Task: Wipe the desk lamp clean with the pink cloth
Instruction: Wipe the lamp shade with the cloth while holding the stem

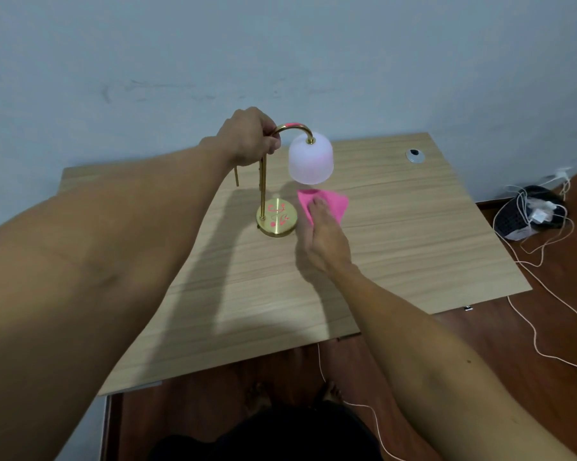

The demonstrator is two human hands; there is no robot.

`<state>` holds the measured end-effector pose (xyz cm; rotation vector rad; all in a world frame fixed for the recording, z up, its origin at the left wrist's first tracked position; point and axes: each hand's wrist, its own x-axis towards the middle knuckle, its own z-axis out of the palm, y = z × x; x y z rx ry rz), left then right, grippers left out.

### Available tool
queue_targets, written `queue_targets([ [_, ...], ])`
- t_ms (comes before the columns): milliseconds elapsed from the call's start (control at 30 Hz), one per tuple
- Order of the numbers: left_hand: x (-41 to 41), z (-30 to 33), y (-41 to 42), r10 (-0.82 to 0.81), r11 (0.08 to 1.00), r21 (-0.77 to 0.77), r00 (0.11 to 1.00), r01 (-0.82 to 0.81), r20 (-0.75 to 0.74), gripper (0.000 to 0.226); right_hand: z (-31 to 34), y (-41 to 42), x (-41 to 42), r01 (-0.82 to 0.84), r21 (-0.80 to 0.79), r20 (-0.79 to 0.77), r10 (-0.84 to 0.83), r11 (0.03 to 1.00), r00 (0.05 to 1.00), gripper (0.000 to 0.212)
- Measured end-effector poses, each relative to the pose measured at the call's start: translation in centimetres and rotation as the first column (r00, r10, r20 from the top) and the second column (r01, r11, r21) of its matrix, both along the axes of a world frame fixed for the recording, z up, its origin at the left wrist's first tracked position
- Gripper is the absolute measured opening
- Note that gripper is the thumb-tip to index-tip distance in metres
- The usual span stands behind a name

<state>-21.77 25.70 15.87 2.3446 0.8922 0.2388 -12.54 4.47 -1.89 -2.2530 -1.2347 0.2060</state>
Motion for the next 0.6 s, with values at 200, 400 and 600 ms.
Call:
queue_targets([
  [200, 0.1, -0.1, -0.1, 0.021, 1.000, -0.012, 1.000, -0.021, -0.003, 0.011, 4.6, 2.0, 3.1, 0.717, -0.191, -0.893, -0.422, 0.671, 0.157, 0.027],
  [400, 0.1, -0.2, 0.0, 0.023, 1.000, -0.010, 1.000, -0.023, 0.002, 0.010, 9.2, 4.0, 2.0, 0.480, 0.485, -0.543, -0.178, 0.731, 0.821, 0.053],
  [600, 0.0, -0.3, 0.2, 0.001, 1.000, 0.007, 1.000, -0.001, 0.011, 0.011, 5.2, 5.6, -2.4, 0.051, 0.371, -0.036, -0.040, 0.927, 0.999, 0.068],
])
